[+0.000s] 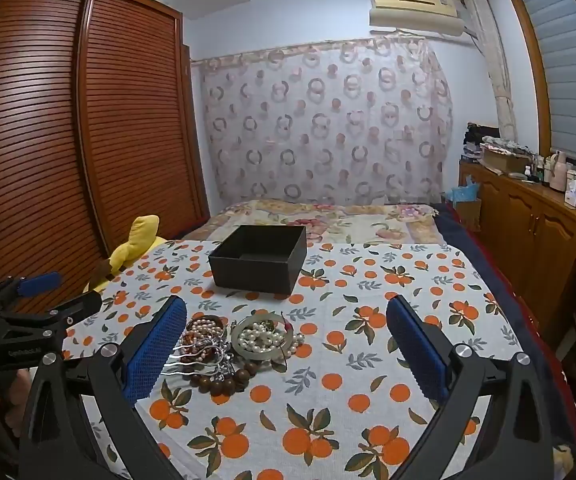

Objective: Organize jewelry

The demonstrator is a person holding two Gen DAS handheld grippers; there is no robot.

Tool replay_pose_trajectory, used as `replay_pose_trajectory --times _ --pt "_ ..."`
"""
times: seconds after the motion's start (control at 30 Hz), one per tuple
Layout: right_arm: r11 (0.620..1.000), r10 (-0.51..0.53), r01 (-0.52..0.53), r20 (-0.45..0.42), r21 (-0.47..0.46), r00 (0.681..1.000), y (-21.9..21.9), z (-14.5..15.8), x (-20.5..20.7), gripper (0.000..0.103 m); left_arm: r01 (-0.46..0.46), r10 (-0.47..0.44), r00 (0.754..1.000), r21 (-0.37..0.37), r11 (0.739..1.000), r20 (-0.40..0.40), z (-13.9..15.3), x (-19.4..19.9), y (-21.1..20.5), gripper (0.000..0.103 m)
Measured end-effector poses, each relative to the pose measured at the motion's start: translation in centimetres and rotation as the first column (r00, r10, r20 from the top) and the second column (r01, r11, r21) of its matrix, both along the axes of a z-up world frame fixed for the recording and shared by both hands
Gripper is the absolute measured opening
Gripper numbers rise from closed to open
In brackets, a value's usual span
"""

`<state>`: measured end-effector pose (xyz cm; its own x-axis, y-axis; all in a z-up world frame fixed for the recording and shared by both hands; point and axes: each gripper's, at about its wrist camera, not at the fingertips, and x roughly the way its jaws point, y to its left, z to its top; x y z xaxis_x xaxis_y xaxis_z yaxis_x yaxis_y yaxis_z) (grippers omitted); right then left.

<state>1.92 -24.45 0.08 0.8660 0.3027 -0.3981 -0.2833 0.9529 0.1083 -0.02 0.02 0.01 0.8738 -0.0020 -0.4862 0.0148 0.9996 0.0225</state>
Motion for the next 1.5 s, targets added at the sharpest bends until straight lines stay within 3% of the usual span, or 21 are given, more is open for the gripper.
replay_pose_trajectory --times 1.5 --pt "1.000 -0.006 0.006 0.005 0.001 1.000 0.0 0.1 -0.2 0.101 -0.003 0.003 0.999 -0.009 1.000 0.036 1.1 -0.5 0.4 0.096"
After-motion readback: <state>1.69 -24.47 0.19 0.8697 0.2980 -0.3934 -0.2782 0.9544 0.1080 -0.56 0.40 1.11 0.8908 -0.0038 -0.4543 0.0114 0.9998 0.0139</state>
